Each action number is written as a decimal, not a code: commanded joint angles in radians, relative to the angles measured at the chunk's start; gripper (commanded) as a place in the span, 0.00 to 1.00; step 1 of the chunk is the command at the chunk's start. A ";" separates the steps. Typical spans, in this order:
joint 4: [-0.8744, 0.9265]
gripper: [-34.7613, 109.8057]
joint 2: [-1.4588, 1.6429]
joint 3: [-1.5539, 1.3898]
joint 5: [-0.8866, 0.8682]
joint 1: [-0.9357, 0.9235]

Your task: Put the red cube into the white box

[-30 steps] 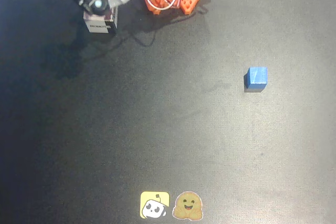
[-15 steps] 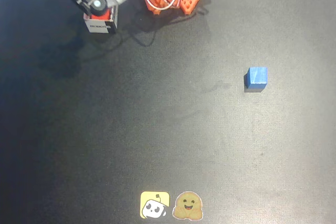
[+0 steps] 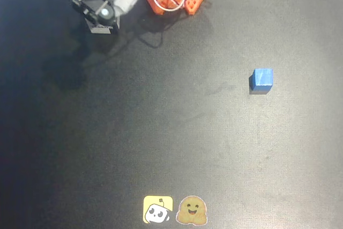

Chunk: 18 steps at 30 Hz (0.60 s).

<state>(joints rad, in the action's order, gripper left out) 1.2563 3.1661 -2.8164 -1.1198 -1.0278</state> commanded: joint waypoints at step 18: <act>-0.071 0.24 0.031 -0.072 -0.537 0.899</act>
<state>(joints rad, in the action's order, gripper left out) 1.2149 3.1922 -2.8885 -1.5969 -0.2148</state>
